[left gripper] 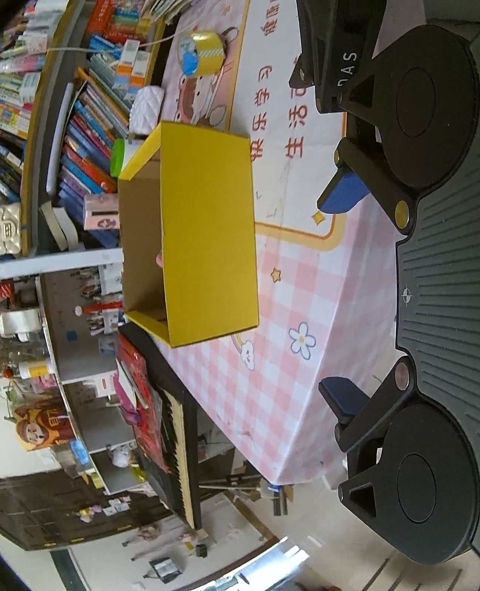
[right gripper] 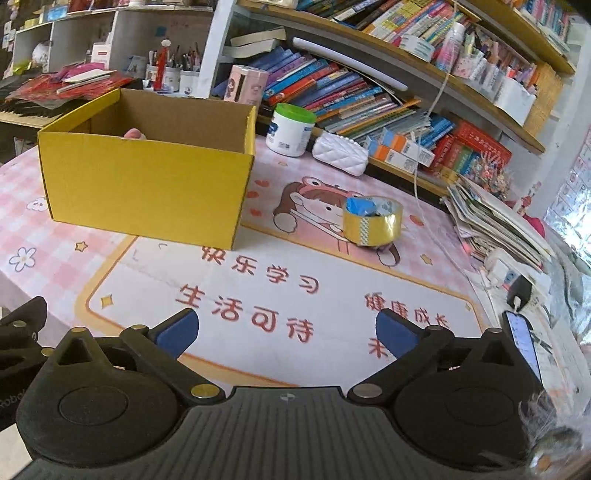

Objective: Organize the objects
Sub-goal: 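Withdraw both open tools from the box back over the desk mat, then move both open tools toward the yellow tape roll on the mat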

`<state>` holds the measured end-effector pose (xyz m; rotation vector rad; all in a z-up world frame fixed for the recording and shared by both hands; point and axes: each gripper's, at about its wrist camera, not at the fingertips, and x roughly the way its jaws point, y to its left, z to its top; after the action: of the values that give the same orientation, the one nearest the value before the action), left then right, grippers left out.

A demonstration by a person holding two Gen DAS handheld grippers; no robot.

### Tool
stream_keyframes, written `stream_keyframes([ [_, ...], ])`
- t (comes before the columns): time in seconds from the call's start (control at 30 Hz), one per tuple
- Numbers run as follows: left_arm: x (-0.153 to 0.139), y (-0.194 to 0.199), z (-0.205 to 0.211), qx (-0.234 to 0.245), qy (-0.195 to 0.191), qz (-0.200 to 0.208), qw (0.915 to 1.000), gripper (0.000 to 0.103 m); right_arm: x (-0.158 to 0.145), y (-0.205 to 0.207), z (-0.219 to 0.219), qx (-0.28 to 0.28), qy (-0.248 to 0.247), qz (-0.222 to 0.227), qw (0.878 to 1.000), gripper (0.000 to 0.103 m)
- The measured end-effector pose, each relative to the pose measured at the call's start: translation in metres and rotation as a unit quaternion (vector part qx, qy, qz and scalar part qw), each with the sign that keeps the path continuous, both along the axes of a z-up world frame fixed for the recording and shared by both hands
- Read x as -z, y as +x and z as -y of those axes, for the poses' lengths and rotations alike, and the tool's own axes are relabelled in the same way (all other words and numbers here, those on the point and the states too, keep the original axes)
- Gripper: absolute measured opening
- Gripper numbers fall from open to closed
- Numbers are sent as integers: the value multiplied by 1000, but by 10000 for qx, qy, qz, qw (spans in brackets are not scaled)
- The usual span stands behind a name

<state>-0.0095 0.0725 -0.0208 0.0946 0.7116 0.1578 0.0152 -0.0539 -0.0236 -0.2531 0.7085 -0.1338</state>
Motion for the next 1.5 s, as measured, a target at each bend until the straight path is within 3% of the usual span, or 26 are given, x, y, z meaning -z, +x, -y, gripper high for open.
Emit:
stream_keyframes([
  [0.73, 6, 3, 60, 910, 14, -87, 9958, 97, 8, -24, 61, 882, 35, -103, 9960, 103],
  [1.5, 2, 62, 121, 939, -138, -51, 9955, 97, 0, 37, 130, 898, 36, -76, 9959, 103],
])
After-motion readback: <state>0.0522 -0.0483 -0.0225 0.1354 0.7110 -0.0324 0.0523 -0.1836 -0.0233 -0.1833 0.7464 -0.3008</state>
